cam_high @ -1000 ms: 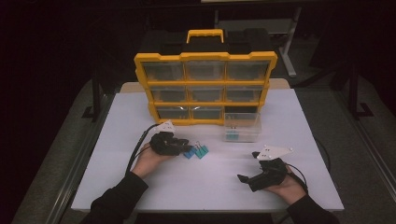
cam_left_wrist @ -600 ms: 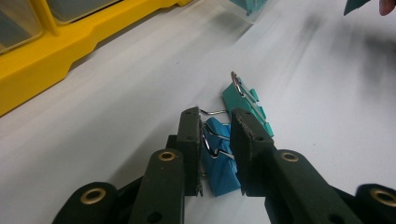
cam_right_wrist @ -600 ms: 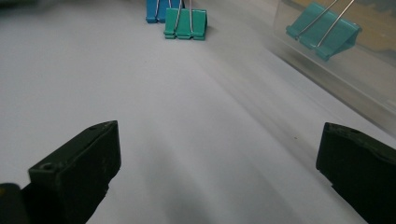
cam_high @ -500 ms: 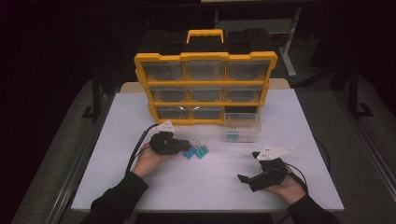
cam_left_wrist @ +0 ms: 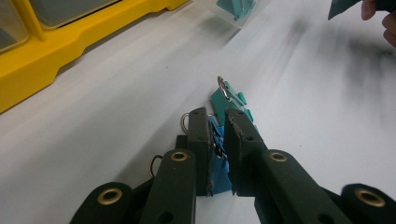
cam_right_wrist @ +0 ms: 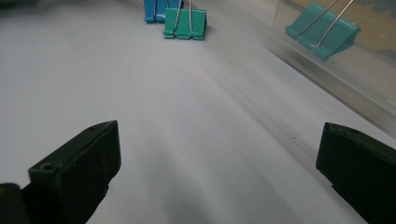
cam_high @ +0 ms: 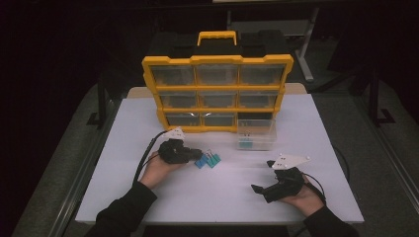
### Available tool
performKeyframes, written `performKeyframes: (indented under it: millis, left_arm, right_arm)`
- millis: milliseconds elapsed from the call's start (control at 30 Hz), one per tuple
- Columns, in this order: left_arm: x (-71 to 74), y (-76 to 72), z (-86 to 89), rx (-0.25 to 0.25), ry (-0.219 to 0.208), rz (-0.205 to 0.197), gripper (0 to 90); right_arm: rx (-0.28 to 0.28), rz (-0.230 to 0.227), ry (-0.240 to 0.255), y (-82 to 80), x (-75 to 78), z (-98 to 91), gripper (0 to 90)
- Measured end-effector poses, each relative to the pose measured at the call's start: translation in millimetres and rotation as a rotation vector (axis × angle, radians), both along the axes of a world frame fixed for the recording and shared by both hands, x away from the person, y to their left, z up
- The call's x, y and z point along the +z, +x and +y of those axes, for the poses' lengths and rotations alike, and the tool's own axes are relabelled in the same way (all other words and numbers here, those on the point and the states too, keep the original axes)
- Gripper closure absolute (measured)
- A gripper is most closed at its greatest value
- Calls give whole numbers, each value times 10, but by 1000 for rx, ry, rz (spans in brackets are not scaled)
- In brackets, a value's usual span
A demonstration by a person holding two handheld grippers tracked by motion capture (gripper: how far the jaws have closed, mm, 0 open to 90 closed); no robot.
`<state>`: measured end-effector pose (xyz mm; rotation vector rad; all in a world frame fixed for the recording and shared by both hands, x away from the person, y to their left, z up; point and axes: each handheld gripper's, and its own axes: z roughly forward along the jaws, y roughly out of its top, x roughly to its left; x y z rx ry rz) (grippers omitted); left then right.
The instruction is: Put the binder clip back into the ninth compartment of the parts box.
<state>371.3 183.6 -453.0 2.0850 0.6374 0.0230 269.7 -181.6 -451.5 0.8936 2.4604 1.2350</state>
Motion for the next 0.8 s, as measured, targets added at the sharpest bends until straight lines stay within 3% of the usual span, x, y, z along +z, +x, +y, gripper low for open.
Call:
performKeyframes:
  millis: [367, 800]
  left_arm:
    - [32, -9, 6, -11, -29, 13, 876]
    - [103, -6, 58, 1, -23, -7, 886]
  right_arm:
    - [1, 0, 2, -2, 2, 0, 0]
    - [1, -4, 4, -2, 5, -6, 0]
